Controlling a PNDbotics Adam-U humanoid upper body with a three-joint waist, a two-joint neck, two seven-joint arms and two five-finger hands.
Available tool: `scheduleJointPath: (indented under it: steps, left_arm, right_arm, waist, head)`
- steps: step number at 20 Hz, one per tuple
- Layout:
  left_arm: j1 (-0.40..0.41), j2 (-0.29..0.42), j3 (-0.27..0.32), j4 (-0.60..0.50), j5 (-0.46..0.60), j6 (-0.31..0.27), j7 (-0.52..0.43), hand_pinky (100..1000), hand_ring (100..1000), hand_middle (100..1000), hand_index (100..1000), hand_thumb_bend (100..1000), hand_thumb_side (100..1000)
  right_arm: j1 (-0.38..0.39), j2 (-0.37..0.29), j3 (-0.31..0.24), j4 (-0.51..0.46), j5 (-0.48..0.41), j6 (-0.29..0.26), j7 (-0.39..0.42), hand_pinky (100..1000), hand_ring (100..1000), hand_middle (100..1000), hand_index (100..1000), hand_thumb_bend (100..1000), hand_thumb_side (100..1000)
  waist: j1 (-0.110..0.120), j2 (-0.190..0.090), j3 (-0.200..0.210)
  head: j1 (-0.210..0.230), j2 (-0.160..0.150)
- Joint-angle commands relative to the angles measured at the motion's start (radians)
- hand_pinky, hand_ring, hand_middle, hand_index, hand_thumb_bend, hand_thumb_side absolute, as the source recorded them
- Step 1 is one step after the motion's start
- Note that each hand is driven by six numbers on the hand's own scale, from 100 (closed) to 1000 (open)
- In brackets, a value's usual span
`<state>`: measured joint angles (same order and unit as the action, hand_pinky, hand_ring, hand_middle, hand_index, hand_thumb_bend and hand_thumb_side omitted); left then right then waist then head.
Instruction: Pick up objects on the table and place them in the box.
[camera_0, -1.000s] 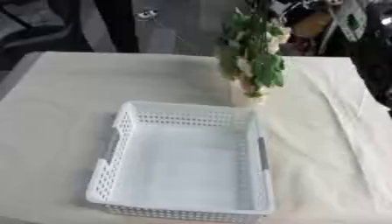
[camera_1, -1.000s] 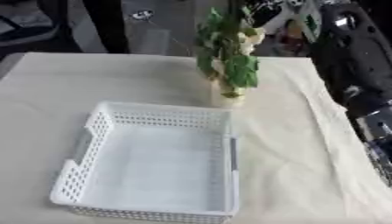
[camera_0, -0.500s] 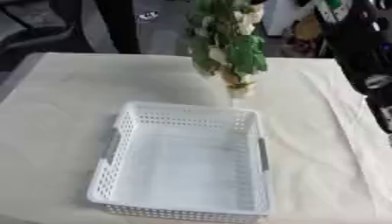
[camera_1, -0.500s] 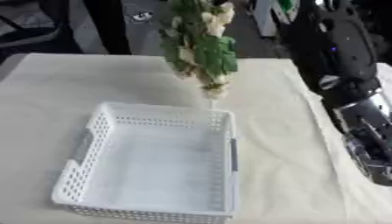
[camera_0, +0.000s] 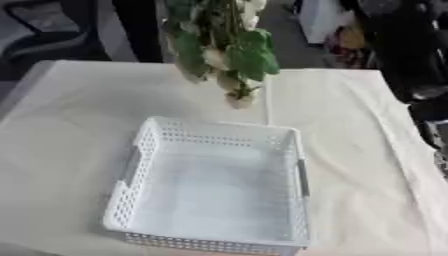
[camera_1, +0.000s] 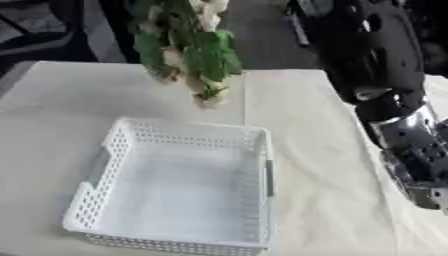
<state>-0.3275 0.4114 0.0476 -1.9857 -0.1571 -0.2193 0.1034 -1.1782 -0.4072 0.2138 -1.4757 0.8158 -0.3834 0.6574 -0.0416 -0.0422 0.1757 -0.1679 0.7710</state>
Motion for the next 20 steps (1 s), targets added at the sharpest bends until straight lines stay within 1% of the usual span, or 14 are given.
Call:
scheduleJointPath:
  steps: [1,5,7,10,11,12,13,14,15,18,19,20]
  left_arm:
    - [-0.017,0.015,-0.002,-0.014,0.004,-0.002,-0.004,574,684,622,829,100,751]
    - [-0.020,0.012,-0.003,-0.014,0.005,-0.004,-0.006,574,683,624,829,100,751]
    - [-0.022,0.011,-0.003,-0.014,0.006,-0.005,-0.006,574,683,624,829,100,751]
    - [-0.024,0.009,-0.002,-0.014,0.006,-0.005,-0.006,574,683,625,829,100,751]
    - [-0.024,0.009,-0.002,-0.014,0.006,-0.005,-0.006,574,683,625,829,100,751]
    - [-0.024,0.010,-0.001,-0.014,0.006,-0.005,-0.005,574,684,627,829,100,751]
    - [-0.024,0.010,0.001,-0.014,0.005,-0.004,-0.003,574,683,626,829,100,751]
    - [-0.024,0.011,0.002,-0.014,0.004,-0.005,-0.002,574,682,623,828,100,750]
    - [-0.024,0.012,0.003,-0.014,0.003,-0.005,-0.001,574,682,624,828,100,750]
    - [-0.023,0.014,0.005,-0.014,0.001,-0.006,0.000,574,682,618,828,100,749]
    - [-0.023,0.015,0.004,-0.014,0.001,-0.005,0.000,574,682,619,828,100,749]
    - [-0.022,0.015,0.003,-0.014,0.001,-0.005,0.000,574,683,617,828,100,749]
  right_arm:
    - [-0.015,0.004,-0.002,-0.051,-0.034,0.008,0.020,100,268,230,328,100,100]
    - [0.021,0.031,0.027,-0.090,-0.066,-0.002,0.061,100,265,228,326,100,100]
    - [0.060,0.053,0.042,-0.105,-0.076,-0.008,0.084,100,261,224,323,100,100]
    - [0.147,0.084,0.073,-0.124,-0.085,-0.022,0.122,100,256,220,321,100,112]
    - [0.178,0.090,0.082,-0.137,-0.086,-0.027,0.135,100,254,213,320,100,100]
    - [0.219,0.097,0.094,-0.150,-0.090,-0.031,0.151,100,251,216,318,100,165]
    - [0.257,0.102,0.104,-0.168,-0.091,-0.034,0.165,100,251,215,318,100,176]
    - [0.295,0.106,0.115,-0.180,-0.091,-0.037,0.181,100,248,213,316,100,207]
    - [0.324,0.110,0.125,-0.188,-0.091,-0.038,0.196,100,248,213,316,100,203]
    - [0.388,0.132,0.150,-0.179,-0.079,-0.043,0.229,100,243,208,315,100,266]
    - [0.401,0.141,0.159,-0.166,-0.073,-0.046,0.234,100,242,208,314,100,265]
    - [0.411,0.150,0.168,-0.151,-0.067,-0.051,0.238,100,291,260,367,100,228]
  waist:
    - [0.007,-0.009,0.001]
    - [0.007,-0.008,0.005]
    - [0.007,-0.007,0.007]
    - [0.006,-0.007,0.007]
    - [0.006,-0.007,0.006]
    - [0.005,-0.006,0.005]
    - [0.005,-0.005,0.004]
    - [0.006,-0.005,0.003]
    - [0.006,-0.004,0.002]
    - [0.009,-0.002,-0.001]
    - [0.010,-0.002,-0.002]
    - [0.011,-0.001,-0.003]
  head:
    - [-0.017,-0.001]
    - [-0.025,-0.001]
    - [-0.028,-0.001]
    - [-0.026,-0.001]
    - [-0.023,-0.001]
    - [-0.017,-0.001]
    - [-0.011,-0.001]
    - [-0.006,-0.001]
    - [-0.003,-0.001]
    - [-0.003,-0.001]
    - [-0.004,-0.001]
    - [-0.008,-0.001]
